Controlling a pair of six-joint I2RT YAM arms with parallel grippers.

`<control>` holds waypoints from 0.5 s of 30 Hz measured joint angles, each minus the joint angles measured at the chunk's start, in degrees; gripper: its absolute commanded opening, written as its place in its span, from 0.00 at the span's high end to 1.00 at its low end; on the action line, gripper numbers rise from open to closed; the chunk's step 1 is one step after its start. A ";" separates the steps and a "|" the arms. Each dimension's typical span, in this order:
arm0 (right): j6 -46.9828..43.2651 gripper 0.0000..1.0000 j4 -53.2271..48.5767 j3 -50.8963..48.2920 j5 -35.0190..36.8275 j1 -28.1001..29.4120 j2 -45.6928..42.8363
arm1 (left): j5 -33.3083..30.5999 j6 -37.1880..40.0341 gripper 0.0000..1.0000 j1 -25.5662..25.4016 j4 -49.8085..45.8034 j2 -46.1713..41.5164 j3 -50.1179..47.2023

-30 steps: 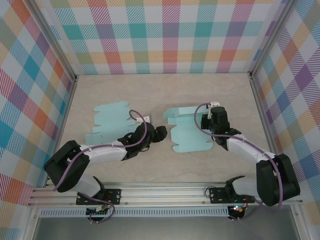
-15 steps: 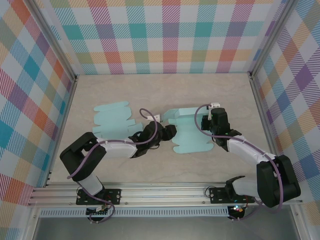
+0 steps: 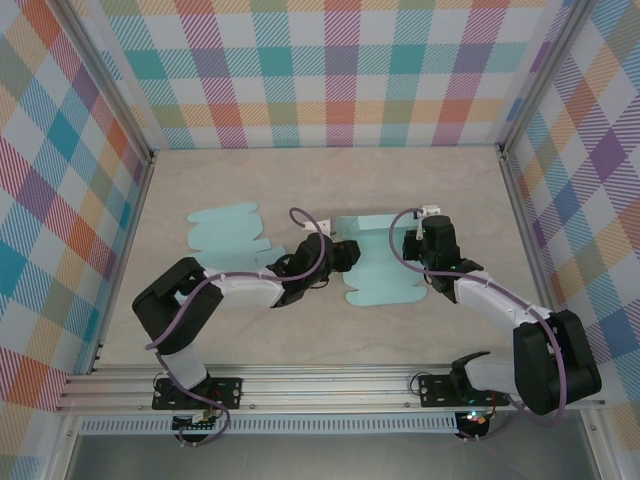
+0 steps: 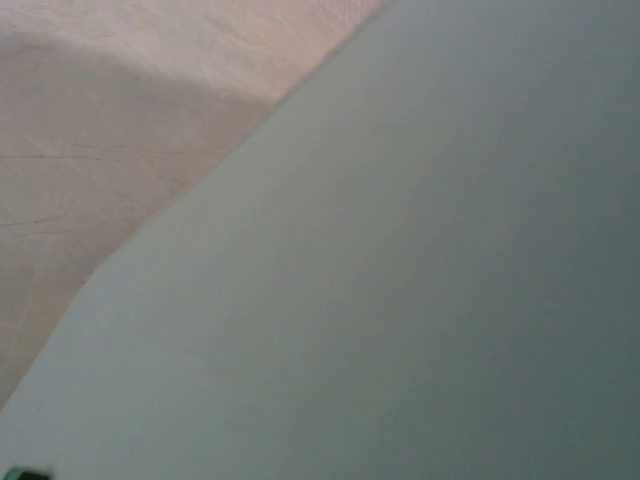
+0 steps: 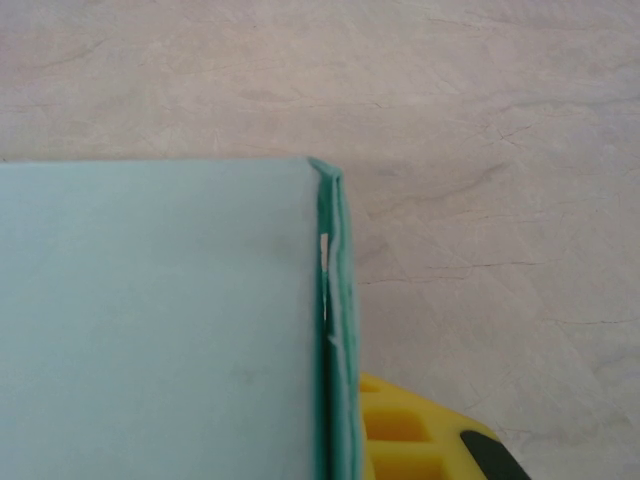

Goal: Fold the paper box

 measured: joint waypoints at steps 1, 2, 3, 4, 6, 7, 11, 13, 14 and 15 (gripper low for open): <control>-0.02 1.00 0.00 0.00 0.00 0.00 0.00 | 0.28 0.24 0.65 0.00 0.09 0.42 0.55; -0.02 1.00 0.00 0.00 0.00 0.00 0.00 | 0.61 0.46 0.66 0.00 0.13 0.90 1.16; 0.00 1.00 0.00 0.00 0.00 0.00 0.00 | 0.81 0.70 0.66 -0.02 0.17 1.44 1.92; 0.00 1.00 0.00 0.00 0.00 0.00 0.00 | 1.03 0.85 0.67 -0.04 0.22 1.90 2.47; 0.02 1.00 0.00 0.00 0.02 0.00 -0.02 | 1.09 1.05 0.68 -0.20 0.42 3.06 3.74; 0.02 1.00 0.00 0.00 0.09 0.00 -0.04 | 1.05 1.11 0.69 -0.26 0.55 3.69 4.22; 0.00 1.00 0.02 -0.33 0.72 -0.02 -0.50 | 0.76 1.40 0.73 -0.33 0.52 5.55 5.68; 0.02 1.00 0.00 -0.68 0.92 -0.02 -0.74 | 0.55 1.60 0.73 -0.33 0.52 5.64 5.70; 0.02 1.00 0.00 -0.72 1.05 -0.02 -0.76 | 0.52 1.73 0.73 -0.33 0.52 5.64 5.70; 0.02 1.00 0.00 -0.74 1.07 -0.02 -0.79 | 0.55 1.95 0.73 -0.33 0.52 5.64 5.70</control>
